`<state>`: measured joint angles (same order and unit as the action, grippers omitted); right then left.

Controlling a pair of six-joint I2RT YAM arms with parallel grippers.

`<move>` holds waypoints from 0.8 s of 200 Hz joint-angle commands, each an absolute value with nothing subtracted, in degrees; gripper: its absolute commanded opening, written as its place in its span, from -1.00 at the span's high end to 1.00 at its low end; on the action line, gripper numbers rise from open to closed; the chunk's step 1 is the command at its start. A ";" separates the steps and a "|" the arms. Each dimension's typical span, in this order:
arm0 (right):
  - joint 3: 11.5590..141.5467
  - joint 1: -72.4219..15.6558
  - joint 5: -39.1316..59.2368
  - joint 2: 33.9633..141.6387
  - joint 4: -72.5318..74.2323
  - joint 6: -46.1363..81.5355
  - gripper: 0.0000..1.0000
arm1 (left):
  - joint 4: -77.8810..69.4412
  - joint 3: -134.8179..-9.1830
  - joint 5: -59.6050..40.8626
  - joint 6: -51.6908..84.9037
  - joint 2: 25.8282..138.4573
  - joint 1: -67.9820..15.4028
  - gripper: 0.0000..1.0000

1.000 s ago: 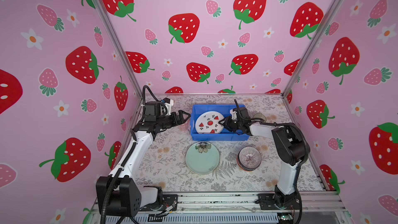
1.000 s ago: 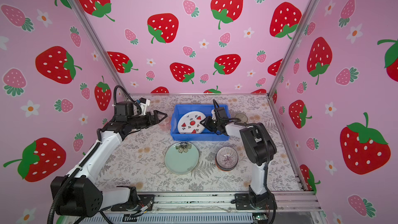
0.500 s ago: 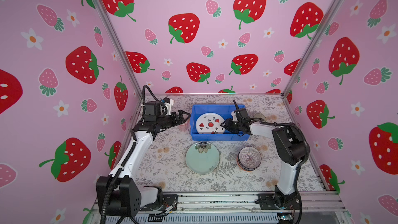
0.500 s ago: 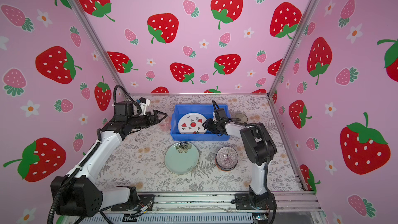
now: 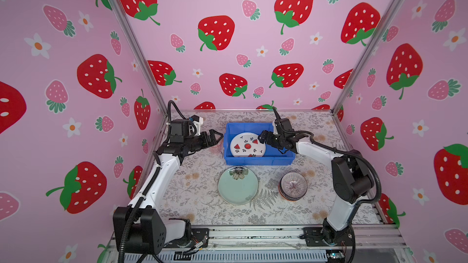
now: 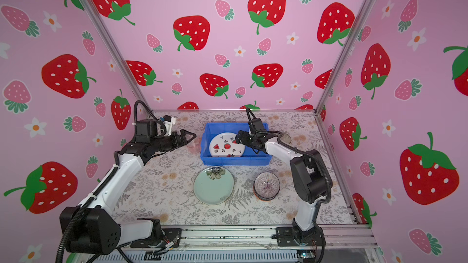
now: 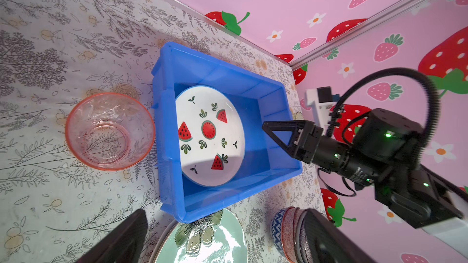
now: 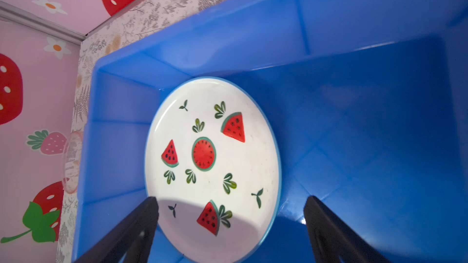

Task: Place the mixed dishes into the plastic bin
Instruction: 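Open both grippers to release the plate and raise the right gripper, then move both grippers down to the pale green flower plate rims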

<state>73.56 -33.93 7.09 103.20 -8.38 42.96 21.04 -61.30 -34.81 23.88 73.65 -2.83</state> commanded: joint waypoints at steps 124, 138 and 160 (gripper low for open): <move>72.07 -47.67 3.10 85.46 -23.25 32.98 -0.99 | 43.44 -54.91 -25.38 27.74 57.99 -2.79 -0.99; 69.46 -48.87 4.65 83.93 -22.93 33.59 -0.99 | 43.25 -51.25 -26.44 30.03 56.22 -3.35 -0.98; 65.96 -50.43 6.38 82.29 -22.45 35.18 -0.98 | 41.26 -45.89 -25.95 34.27 53.71 -5.98 -0.99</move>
